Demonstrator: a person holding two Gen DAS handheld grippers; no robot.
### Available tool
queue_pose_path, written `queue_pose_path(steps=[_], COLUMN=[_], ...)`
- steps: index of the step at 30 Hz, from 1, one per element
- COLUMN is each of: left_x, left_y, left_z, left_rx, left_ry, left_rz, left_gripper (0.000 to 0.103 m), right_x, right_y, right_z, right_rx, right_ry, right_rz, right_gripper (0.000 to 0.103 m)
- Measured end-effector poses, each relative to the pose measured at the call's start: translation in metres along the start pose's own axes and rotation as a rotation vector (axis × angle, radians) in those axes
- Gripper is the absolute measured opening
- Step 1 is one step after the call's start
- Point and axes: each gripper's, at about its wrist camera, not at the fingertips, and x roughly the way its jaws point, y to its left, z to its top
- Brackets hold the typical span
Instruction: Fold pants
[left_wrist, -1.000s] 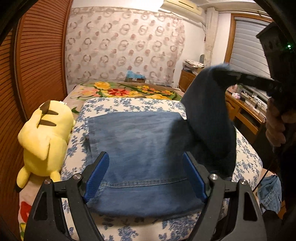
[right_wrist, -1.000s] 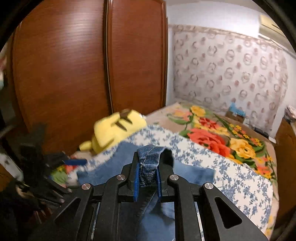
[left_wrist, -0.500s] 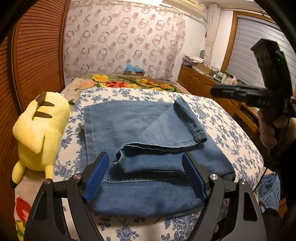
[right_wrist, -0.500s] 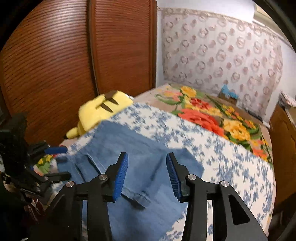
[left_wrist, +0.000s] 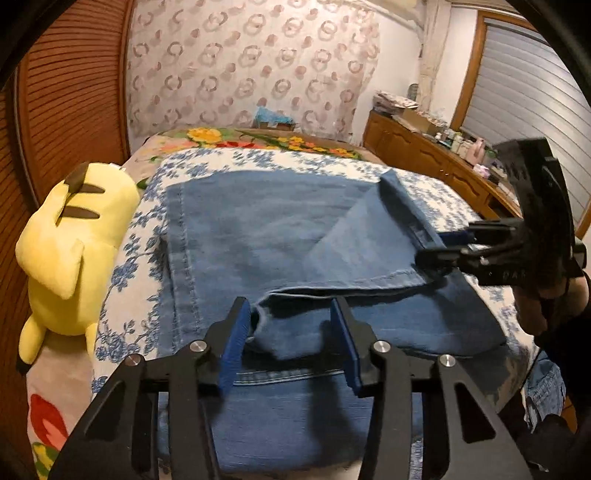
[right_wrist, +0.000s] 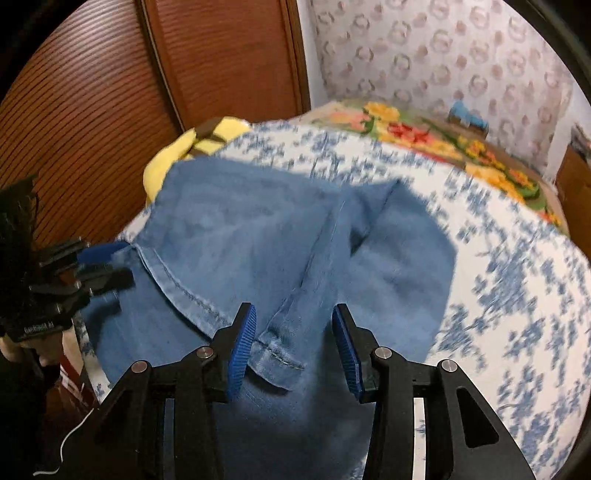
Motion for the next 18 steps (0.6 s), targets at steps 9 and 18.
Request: queue_pose_path(steps=[9, 18], left_x=[-0.002, -0.066], left_y=[0.001, -0.025], left_z=[-0.008, 0.007], left_rx=[0.023, 0.076], left_ry=[-0.004, -0.172], left_rz=[0.015, -0.031], left_gripper=[0.012, 0.01], right_x=[-0.001, -0.065], right_y=[0.008, 0.026], right_z=[0.021, 0.081], right_rx=[-0.041, -0.126], right_ry=[-0.011, -0.185], right_rz=[0.03, 0.003], right_gripper=[0.011, 0.006])
